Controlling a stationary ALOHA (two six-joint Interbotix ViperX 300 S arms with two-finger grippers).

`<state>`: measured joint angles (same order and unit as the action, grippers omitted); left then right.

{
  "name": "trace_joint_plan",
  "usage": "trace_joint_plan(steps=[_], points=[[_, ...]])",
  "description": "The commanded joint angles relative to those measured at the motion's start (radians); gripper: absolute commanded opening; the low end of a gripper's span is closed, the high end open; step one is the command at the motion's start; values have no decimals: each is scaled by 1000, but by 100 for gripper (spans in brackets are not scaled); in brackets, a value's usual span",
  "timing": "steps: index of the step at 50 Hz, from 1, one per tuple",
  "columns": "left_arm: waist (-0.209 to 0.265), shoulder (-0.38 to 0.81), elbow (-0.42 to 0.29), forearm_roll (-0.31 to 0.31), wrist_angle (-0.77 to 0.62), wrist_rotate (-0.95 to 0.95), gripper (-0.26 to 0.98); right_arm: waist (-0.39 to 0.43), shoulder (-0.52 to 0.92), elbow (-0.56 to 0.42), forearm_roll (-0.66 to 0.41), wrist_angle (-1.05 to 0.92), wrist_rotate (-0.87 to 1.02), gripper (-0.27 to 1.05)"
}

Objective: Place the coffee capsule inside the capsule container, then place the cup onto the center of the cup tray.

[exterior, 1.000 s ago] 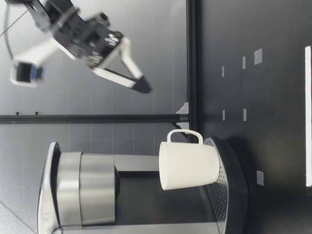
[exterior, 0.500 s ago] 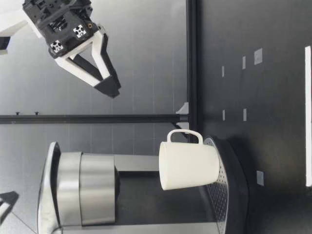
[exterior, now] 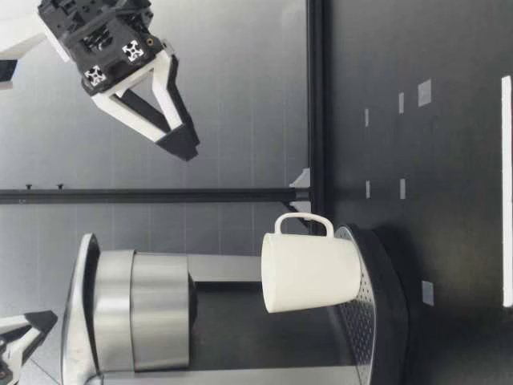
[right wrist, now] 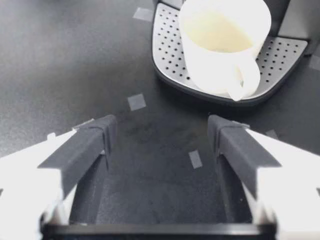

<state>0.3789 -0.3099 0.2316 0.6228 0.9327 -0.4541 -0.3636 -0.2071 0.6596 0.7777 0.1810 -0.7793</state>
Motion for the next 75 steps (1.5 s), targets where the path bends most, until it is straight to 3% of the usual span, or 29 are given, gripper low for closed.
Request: trace_joint_plan(steps=[1,23,42,75], points=[[6,-8,-14,3,-3,2,15,5,-18,-11,-2,-9,-2,67],[6,26,-14,-15,3,14,15,5,-18,0,-3,-14,-2,67],[6,80,-17,-126,77,94,15,5,-17,0,-6,-18,-2,67],[8,0,-78,-87,-8,114,15,17,-17,8,-5,-46,3,66]])
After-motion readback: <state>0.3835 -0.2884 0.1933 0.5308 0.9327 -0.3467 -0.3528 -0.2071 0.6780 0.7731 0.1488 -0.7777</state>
